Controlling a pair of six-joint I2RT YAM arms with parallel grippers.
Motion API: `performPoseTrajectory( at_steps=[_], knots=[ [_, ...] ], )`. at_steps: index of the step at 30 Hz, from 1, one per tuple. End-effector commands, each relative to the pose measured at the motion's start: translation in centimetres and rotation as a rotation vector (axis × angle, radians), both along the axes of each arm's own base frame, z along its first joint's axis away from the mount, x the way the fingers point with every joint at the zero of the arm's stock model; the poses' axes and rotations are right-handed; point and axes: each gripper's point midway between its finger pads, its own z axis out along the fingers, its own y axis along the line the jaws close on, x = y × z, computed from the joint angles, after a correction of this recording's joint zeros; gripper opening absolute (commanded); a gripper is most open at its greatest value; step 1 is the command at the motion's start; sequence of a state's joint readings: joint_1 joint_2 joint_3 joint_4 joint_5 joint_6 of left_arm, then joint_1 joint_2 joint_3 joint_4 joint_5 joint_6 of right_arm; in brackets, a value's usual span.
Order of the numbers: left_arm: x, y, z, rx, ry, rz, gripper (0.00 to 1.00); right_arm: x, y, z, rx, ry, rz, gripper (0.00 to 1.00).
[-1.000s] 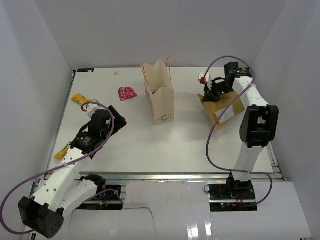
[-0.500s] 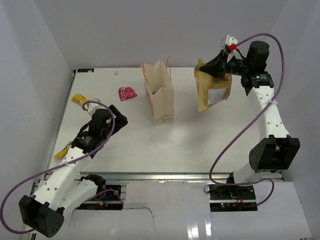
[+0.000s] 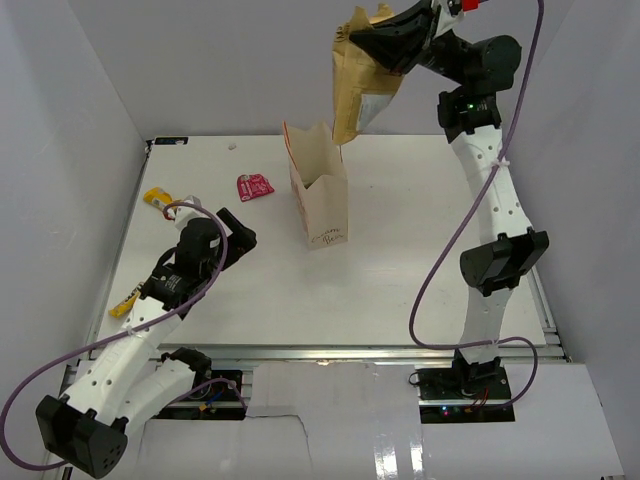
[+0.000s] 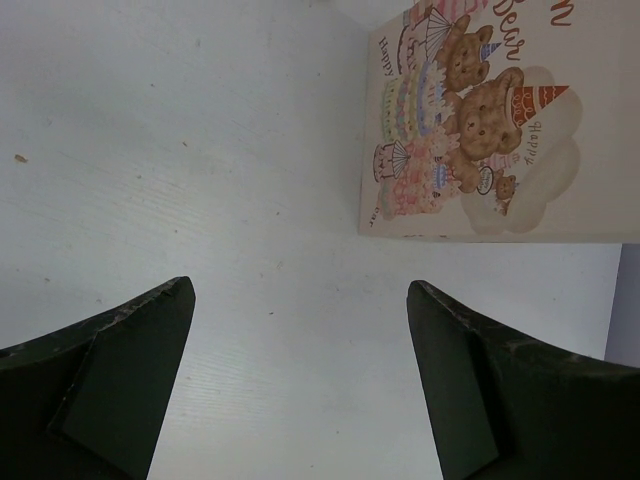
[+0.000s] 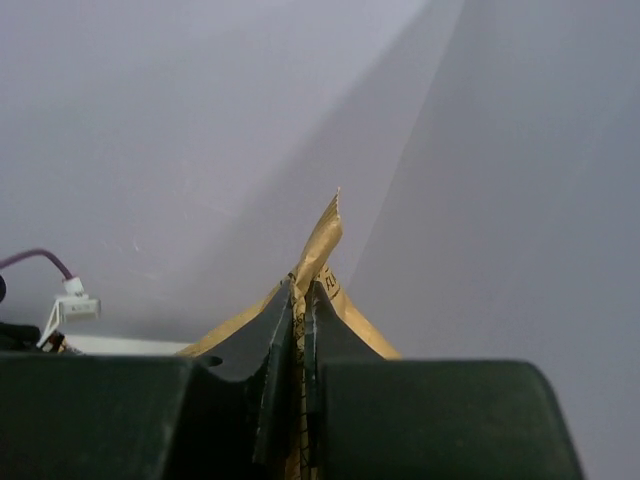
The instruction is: Place the snacks into the paper bag
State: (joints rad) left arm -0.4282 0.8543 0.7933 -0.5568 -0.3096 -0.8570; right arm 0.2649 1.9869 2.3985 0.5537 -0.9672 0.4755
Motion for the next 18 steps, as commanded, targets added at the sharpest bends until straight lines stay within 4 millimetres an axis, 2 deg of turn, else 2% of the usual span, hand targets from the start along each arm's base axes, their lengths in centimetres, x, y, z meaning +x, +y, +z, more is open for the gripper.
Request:
performPoseTrajectory(
  at_steps=[1, 6, 10, 18],
  knots=[
    [0.2, -0.2, 1.2, -0.035, -0.041, -0.002, 0.98, -5.5, 0.7, 6.5, 0.183, -0.192, 0.000, 0.08],
    [0.5, -0.5, 1.7, -0.035, -0.045, -0.012, 0.98, -6.8, 3.2, 7.7, 0.258, -0.278, 0.006, 0.08],
    [0.5, -0.6, 1.7, -0.037, -0.043, -0.016, 0.98, -7.8, 5.3, 7.5, 0.276, -0.316, 0.032, 0.08],
    [0.1, -0.4, 1.5, -0.045, -0.047, -0.008, 0.98, -7.4, 7.0, 6.7, 0.282, -0.321, 0.024, 0.08]
  ],
)
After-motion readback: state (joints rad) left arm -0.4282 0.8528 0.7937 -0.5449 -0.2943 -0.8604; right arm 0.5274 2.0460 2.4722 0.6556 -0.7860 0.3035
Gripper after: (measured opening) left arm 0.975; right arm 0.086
